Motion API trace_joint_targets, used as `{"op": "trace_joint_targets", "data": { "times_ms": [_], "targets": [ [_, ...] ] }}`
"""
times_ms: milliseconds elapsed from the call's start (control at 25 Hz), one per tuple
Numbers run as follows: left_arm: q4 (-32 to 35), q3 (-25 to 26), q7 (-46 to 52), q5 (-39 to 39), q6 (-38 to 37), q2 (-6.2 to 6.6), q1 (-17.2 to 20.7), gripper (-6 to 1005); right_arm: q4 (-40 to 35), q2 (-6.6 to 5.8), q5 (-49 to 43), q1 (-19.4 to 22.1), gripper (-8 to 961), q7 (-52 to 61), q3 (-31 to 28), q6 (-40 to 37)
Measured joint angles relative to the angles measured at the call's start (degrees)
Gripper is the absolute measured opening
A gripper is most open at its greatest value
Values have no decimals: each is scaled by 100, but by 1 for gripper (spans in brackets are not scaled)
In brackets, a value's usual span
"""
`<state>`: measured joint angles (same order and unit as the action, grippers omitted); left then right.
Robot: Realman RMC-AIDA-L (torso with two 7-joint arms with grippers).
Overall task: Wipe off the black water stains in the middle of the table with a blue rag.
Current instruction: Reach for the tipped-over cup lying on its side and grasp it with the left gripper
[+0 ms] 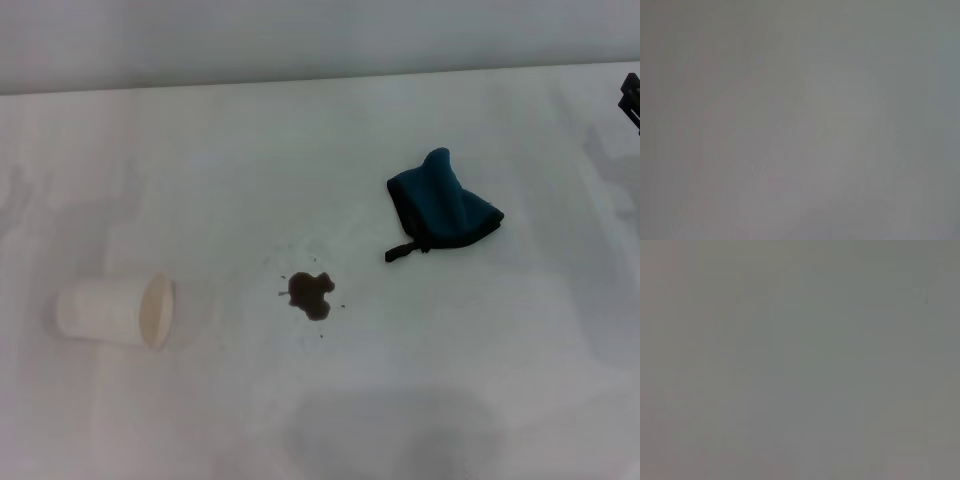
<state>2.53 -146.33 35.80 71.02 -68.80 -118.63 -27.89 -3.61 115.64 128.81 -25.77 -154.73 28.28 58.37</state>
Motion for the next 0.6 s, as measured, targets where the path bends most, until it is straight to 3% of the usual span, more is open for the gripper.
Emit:
{"op": "trace_joint_targets", "data": {
  "times_ms": [600],
  "targets": [
    [64,-1,40,310,131,-46,103,888,-134,-15,79,-185,856,39,-125,-271]
  ]
}}
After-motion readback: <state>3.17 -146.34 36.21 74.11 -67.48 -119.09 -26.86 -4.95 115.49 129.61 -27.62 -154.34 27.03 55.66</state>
